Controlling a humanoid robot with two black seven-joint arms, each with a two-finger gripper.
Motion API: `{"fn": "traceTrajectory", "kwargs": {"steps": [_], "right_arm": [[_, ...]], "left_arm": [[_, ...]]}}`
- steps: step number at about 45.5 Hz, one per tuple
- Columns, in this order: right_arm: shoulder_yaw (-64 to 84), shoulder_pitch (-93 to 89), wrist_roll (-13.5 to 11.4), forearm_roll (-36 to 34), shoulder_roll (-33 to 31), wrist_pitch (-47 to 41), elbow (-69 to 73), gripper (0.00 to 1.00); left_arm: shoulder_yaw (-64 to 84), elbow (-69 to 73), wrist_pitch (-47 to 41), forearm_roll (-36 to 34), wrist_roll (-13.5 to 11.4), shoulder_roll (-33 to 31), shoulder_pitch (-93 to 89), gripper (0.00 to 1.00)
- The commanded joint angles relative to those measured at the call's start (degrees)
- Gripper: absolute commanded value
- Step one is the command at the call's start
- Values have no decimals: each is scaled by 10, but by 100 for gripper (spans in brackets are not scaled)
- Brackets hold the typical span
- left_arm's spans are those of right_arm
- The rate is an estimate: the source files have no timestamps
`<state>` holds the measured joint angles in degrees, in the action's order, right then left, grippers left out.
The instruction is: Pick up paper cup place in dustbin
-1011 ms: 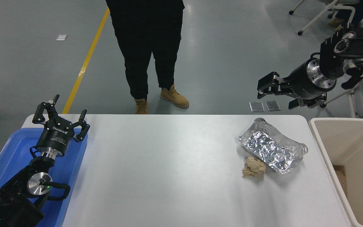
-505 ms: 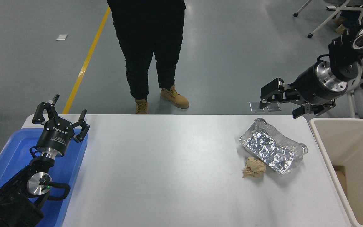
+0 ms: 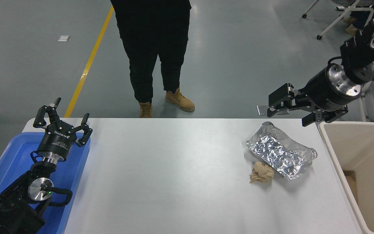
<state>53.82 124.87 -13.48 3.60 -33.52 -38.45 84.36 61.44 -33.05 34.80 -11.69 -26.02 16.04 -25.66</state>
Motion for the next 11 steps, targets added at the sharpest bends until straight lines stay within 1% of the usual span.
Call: {"fn": "traceTrajectory", "kwargs": {"steps": [1, 11], "right_arm": [[1, 17, -1, 0, -5, -18, 20, 100], [1, 17, -1, 1, -5, -18, 20, 100]], "left_arm": [[0, 0, 0, 0, 0, 0, 0, 98], [0, 0, 0, 0, 0, 0, 0, 98]]}}
